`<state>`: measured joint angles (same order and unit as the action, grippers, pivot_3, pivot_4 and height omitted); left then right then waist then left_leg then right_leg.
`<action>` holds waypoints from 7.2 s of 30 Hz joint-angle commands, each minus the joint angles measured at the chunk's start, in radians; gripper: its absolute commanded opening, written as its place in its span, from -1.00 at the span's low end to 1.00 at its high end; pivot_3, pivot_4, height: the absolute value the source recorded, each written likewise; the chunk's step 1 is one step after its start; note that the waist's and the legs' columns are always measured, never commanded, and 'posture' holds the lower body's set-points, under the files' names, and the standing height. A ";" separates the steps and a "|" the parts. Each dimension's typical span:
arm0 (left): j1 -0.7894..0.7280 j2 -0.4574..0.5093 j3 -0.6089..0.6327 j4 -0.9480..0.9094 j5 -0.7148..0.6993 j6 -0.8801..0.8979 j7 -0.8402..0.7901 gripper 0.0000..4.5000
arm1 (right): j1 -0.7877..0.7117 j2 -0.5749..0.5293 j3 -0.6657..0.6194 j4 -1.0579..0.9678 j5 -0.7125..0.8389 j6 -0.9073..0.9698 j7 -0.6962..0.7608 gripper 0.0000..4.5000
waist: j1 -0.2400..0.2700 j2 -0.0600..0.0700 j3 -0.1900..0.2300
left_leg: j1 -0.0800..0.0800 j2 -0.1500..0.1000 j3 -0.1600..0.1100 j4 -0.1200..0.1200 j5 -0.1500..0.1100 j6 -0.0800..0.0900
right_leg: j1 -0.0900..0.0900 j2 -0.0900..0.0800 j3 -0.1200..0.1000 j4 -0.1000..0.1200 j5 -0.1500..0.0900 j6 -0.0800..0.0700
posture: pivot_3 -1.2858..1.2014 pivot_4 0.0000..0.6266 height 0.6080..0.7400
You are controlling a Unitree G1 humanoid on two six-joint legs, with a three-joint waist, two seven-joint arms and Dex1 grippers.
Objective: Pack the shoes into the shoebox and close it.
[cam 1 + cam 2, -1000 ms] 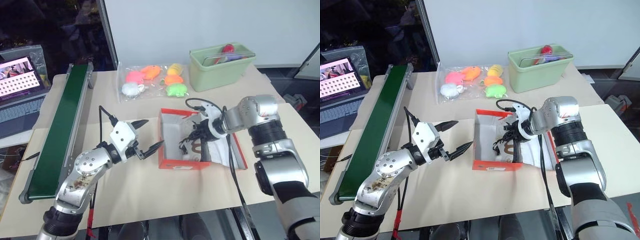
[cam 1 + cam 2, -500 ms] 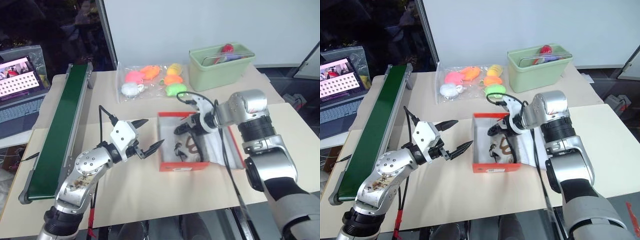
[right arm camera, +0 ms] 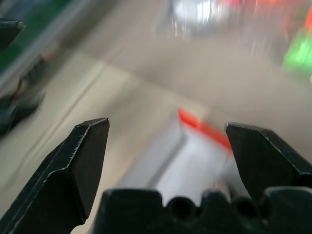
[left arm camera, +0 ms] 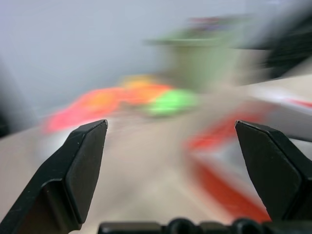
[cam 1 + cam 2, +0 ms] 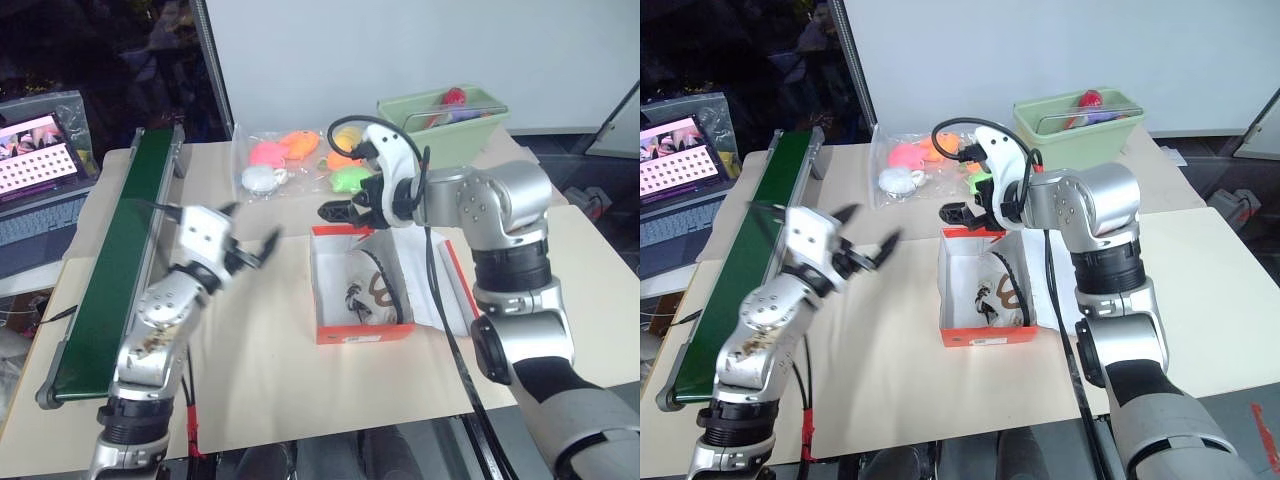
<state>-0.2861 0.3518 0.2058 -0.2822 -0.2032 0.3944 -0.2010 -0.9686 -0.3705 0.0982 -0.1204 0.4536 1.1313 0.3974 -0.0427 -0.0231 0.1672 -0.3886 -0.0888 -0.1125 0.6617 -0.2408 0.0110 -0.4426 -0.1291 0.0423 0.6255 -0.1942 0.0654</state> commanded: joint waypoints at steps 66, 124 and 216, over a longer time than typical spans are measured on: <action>0.032 0.265 0.344 0.222 -0.037 0.324 0.067 1.00 | 0.594 -0.115 0.172 -0.272 0.027 -0.568 0.560 0.99 | 0.017 -0.004 -0.001 | 0.021 0.019 0.005 0.001 -0.013 -0.010 | 0.016 0.018 -0.001 -0.014 0.004 -0.006 | 0.03 -0.52 1.00; -0.010 -0.030 -0.088 -0.260 -0.151 0.184 -0.041 -0.57 | 0.224 0.241 -0.340 0.074 0.479 -0.065 -0.033 1.00 | 0.004 -0.012 0.002 | 0.001 0.019 0.008 0.003 -0.011 -0.015 | -0.008 0.018 0.000 -0.001 0.008 -0.011 | 0.03 -0.52 1.00; 0.176 0.317 -0.142 -0.182 -0.193 -0.137 -0.647 0.38 | -0.131 0.052 -0.194 0.478 0.689 0.483 -0.584 -0.85 | -0.003 -0.009 0.002 | -0.001 0.029 0.031 0.008 -0.014 -0.008 | -0.013 0.020 0.001 0.000 0.009 -0.015 | 0.03 -0.52 1.00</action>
<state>-0.1099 0.6584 0.0421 -0.4239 -0.3869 0.2770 -0.8421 -1.0926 -0.3180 -0.0556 0.4016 1.0865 1.6069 -0.1505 -0.0456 -0.0326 0.1694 -0.3896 -0.0596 -0.0819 0.6697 -0.2552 0.0034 -0.4553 -0.1086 0.0437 0.6258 -0.1854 0.0504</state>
